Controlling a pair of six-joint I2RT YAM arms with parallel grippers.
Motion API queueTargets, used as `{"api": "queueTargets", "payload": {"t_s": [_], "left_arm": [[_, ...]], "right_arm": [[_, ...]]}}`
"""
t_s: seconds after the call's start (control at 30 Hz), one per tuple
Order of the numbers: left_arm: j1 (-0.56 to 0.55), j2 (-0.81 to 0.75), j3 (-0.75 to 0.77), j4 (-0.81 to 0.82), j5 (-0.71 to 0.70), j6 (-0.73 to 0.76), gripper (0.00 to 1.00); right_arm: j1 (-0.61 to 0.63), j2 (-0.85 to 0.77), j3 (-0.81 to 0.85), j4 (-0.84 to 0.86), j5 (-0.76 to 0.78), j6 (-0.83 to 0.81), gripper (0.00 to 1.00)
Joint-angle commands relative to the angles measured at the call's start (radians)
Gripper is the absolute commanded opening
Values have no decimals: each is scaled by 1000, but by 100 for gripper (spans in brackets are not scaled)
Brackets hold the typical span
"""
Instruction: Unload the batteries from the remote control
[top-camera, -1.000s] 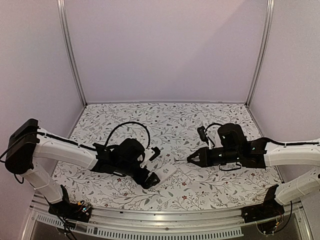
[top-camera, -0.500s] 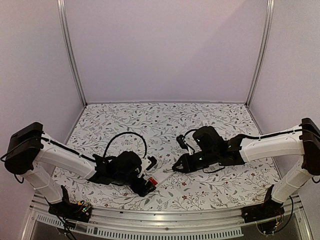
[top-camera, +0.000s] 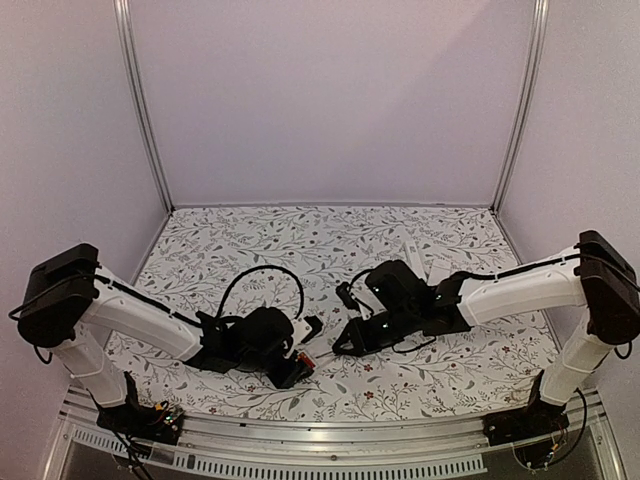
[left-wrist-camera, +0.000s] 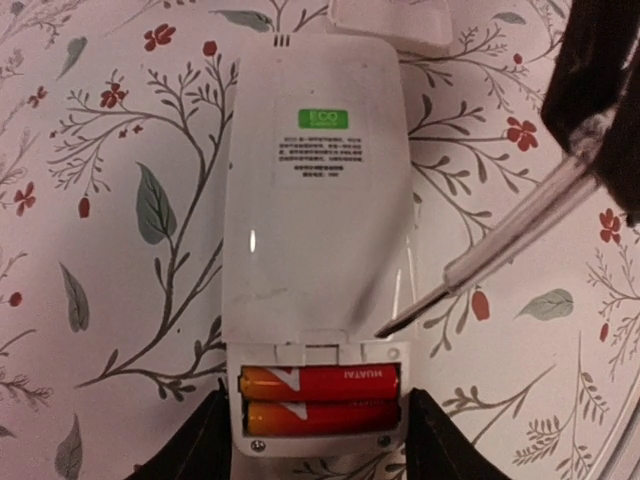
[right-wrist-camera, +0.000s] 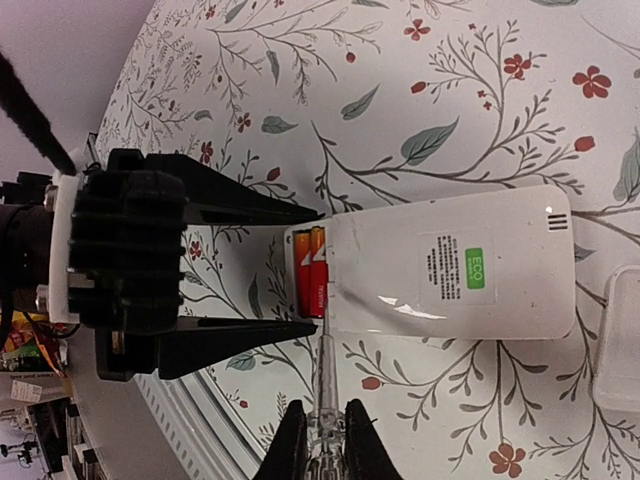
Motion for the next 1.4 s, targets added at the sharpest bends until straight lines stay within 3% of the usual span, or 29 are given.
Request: {"api": "queueTargets", "payload": {"t_s": [0.0, 0.27, 0.83, 1.17, 1.37], "left_arm": [[-26, 24, 1, -27, -2, 12, 47], [-34, 31, -6, -20, 14, 22, 32], [-37, 32, -13, -9, 32, 39, 25], [-37, 34, -23, -7, 29, 37, 21], [-37, 27, -30, -4, 20, 36, 20]], "right_arm": [[11, 32, 34, -23, -8, -15, 0], [13, 58, 48, -13, -17, -21, 0], [12, 162, 64, 62, -118, 21, 0], [4, 220, 59, 240, -278, 101, 0], [-38, 198, -22, 475, -432, 206, 0]]}}
